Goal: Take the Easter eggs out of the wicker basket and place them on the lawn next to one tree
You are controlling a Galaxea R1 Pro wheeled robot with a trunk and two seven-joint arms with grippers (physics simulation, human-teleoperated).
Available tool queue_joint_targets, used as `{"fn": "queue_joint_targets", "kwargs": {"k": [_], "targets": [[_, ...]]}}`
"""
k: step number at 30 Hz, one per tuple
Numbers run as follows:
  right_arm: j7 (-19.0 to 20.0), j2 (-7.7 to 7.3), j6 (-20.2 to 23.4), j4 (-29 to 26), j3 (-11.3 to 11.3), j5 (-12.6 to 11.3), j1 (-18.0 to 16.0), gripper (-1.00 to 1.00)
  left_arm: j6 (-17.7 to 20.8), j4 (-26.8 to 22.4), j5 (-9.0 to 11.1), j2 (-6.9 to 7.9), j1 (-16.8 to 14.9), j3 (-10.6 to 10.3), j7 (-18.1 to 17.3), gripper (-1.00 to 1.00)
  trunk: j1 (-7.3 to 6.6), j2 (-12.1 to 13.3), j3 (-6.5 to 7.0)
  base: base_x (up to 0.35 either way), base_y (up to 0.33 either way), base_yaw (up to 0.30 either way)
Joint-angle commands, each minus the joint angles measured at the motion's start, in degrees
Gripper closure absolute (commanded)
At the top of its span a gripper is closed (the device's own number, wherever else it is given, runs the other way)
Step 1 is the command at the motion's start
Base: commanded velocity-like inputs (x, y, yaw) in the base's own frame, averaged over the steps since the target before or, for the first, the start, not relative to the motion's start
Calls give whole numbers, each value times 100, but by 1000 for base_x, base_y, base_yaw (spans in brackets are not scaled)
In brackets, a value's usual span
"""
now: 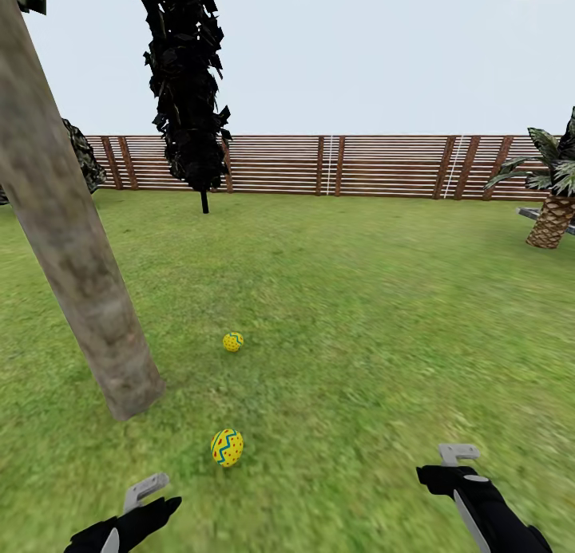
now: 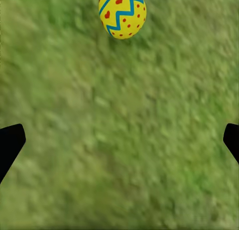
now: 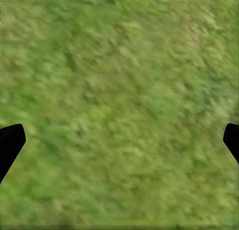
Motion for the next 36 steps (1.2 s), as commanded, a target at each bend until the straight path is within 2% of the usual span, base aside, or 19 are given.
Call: {"fn": "queue_joint_targets", "kwargs": {"k": [1, 9, 25, 36], "targets": [[13, 2, 33, -10, -9, 28, -2, -100, 48, -6, 23, -4, -3, 28, -28, -100, 0, -3, -6, 110, -20, 0], [18, 7, 32, -10, 1, -3, -2, -100, 48, -5, -3, -11, -3, 3, -15, -100, 0, -3, 4, 220, -188, -36], [21, 8, 36, -10, 10, -17, -2, -100, 48, -5, -2, -18, -3, 3, -12, -100, 0, -3, 112, 245, -245, -209], [13, 11, 36, -10, 10, 28, -2, -100, 48, -5, -3, -21, -3, -8, -12, -100, 0, -3, 121, 245, -246, -26]]}}
